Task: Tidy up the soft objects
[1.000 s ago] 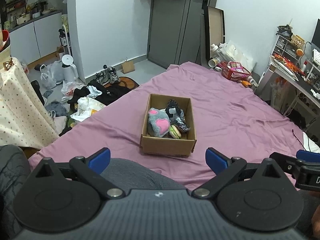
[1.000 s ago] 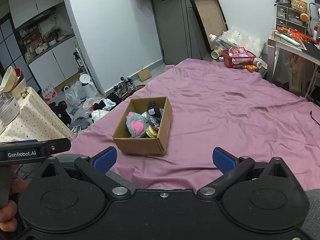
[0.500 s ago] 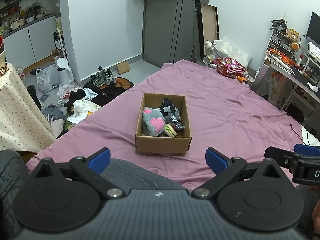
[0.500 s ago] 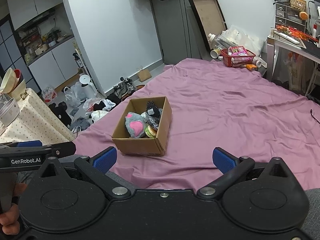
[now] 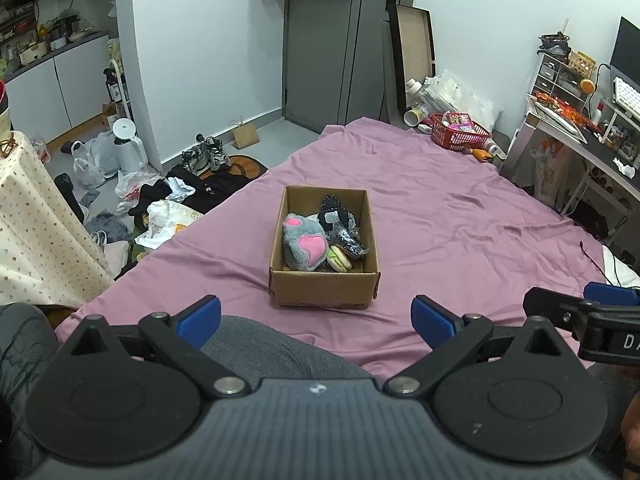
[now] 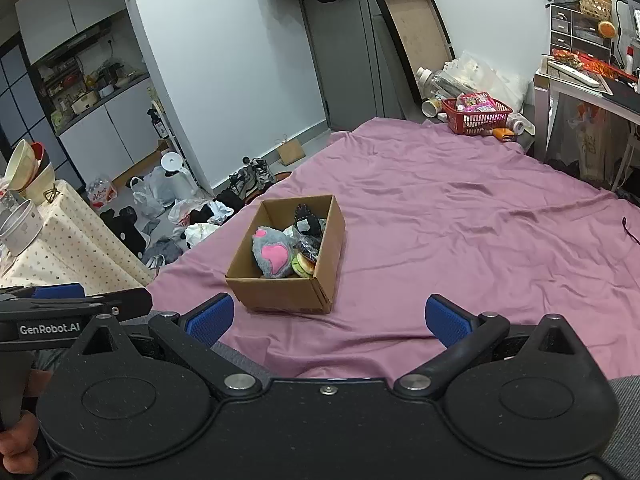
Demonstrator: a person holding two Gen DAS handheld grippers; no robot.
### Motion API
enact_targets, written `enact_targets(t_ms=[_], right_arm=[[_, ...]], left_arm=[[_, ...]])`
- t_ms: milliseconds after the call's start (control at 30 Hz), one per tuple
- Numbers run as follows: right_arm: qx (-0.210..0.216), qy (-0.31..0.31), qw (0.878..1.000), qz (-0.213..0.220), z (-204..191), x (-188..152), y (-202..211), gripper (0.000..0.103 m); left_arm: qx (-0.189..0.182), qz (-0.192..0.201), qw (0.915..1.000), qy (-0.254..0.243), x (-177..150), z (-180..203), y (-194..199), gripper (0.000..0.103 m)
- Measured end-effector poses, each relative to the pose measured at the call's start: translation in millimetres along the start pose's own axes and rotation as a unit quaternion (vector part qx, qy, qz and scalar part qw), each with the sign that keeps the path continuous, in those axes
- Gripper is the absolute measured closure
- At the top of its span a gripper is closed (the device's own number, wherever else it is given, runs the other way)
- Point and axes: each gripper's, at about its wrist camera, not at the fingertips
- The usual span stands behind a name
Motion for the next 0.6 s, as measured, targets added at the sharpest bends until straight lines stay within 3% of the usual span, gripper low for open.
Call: enact_targets(t_ms=[600], right_arm=[[0.004, -0.006, 1.0, 0.001, 3.6, -0.4, 0.8, 0.0]], left_arm=[[0.005, 0.007, 0.9999, -0.005, -1.8, 2.1, 12.1, 0.002]])
Point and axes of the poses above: each gripper's, at about its wrist camera, not at the fingertips, and y roughly against the way its jaws point, z to its right, x to its top, and after that the axes turned 10 degrees about -z, right-handed
